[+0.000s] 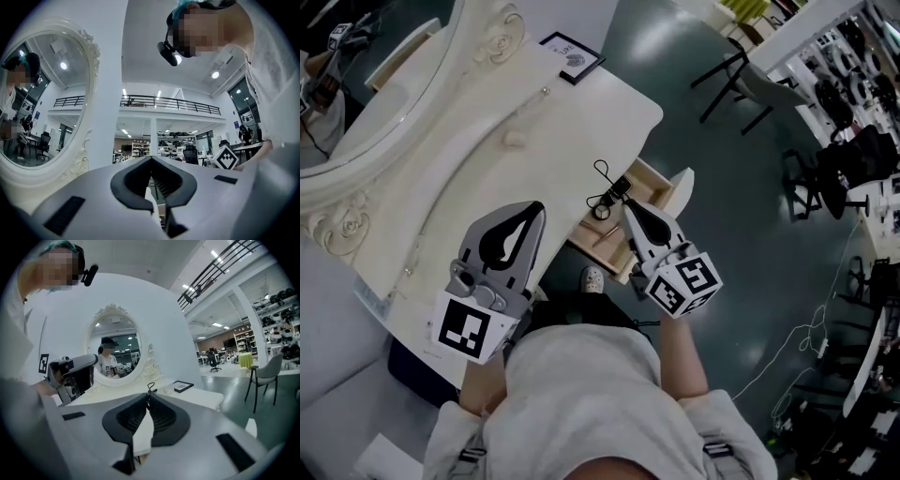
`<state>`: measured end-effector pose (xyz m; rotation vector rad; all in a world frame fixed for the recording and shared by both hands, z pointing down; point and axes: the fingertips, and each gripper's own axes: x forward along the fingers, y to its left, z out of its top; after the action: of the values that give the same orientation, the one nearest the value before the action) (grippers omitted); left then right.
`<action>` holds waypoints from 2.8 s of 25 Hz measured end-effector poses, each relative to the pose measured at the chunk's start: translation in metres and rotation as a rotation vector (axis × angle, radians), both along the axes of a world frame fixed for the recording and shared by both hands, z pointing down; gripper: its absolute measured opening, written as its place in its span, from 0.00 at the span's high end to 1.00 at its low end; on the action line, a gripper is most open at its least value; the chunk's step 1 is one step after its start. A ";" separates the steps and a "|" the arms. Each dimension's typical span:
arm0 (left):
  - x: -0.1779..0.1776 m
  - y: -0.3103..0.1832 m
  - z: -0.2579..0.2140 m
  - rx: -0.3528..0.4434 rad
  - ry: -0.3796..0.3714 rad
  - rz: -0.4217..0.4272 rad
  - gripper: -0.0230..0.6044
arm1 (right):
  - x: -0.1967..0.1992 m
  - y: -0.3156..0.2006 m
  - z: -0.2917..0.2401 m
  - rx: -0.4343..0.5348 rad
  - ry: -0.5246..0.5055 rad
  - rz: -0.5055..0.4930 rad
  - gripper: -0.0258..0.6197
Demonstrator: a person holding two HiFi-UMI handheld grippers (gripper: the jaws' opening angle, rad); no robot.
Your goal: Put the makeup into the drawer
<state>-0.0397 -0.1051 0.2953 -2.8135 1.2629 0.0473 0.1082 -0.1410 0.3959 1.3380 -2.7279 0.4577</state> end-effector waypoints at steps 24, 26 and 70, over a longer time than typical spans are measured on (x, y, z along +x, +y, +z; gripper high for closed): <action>0.072 -0.020 0.018 -0.047 -0.023 0.047 0.94 | 0.087 -0.003 0.088 -0.204 0.079 0.076 0.91; 0.074 -0.022 0.019 -0.046 -0.026 0.048 0.94 | 0.090 -0.003 0.097 -0.227 0.094 0.069 0.91; 0.059 -0.036 0.040 -0.098 -0.043 -0.282 0.94 | 0.026 0.015 0.253 -0.370 0.798 -0.976 0.91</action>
<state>0.0190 -0.1410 0.3348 -2.6662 1.6793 -0.0893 0.1342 -0.1257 0.6487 -0.0206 -2.0844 0.2263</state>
